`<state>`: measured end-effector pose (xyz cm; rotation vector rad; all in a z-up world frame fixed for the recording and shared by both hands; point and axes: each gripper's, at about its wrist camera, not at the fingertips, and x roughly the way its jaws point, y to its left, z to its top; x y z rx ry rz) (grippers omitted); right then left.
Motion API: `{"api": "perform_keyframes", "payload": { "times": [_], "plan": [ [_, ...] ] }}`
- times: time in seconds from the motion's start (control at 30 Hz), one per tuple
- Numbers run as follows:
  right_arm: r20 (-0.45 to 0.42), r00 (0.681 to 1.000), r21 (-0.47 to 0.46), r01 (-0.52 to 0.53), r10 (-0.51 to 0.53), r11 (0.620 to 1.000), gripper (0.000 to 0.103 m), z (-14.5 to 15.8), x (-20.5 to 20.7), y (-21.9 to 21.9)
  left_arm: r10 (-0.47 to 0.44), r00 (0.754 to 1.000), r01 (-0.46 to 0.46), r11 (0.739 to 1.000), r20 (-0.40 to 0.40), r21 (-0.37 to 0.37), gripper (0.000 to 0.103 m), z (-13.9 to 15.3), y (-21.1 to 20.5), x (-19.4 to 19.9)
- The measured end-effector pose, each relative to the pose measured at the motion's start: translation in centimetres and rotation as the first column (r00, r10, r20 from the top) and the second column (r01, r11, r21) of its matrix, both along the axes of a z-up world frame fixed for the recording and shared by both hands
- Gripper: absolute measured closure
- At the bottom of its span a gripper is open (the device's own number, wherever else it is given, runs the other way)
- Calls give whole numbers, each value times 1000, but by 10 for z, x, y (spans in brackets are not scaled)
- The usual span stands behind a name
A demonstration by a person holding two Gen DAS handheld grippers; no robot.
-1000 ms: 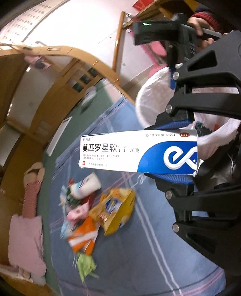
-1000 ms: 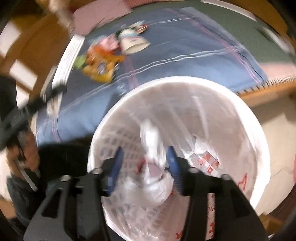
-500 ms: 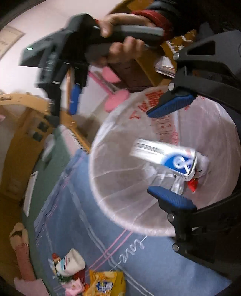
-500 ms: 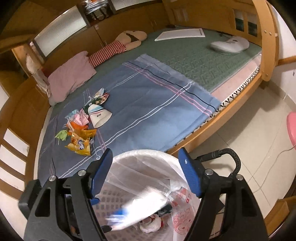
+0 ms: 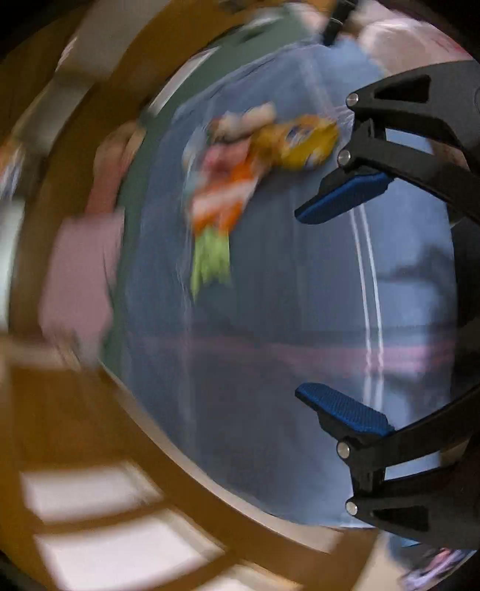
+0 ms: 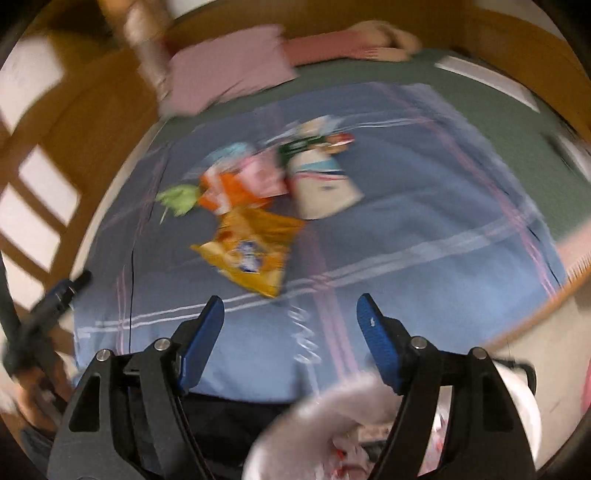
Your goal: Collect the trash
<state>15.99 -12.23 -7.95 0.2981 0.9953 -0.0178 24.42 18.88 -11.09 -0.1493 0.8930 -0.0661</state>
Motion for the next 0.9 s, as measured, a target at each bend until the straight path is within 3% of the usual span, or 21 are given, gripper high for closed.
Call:
{"api": "perform_keyframes", "payload": {
  "times": [0.1,0.2,0.3,0.43,0.53,0.67,0.9],
  "plan": [
    [-37,997,-72,-66,63,995,30,-16,38,32,61,991,-81,982,-117,-169,13,-17,35,8],
    [-65,994,-199,-105,93,974,30,-40,74,58,37,981,-83,967,-192,-239,13,-34,39,12],
    [-92,994,-119,-61,50,991,30,-63,98,49,15,974,-75,961,-224,-264,13,-46,35,15],
    [-120,989,5,-83,83,997,31,-84,114,53,6,969,-79,954,-246,-290,12,-50,33,18],
    [-125,981,30,-149,151,988,63,-85,113,76,29,967,-106,949,-253,-297,12,-52,40,18],
    [-117,957,82,-258,267,963,75,-82,105,116,65,963,-146,942,-261,-303,12,-49,51,15],
    [-94,911,155,-384,401,910,76,-81,93,176,118,953,-205,929,-279,-307,12,-52,64,12]
  ]
}}
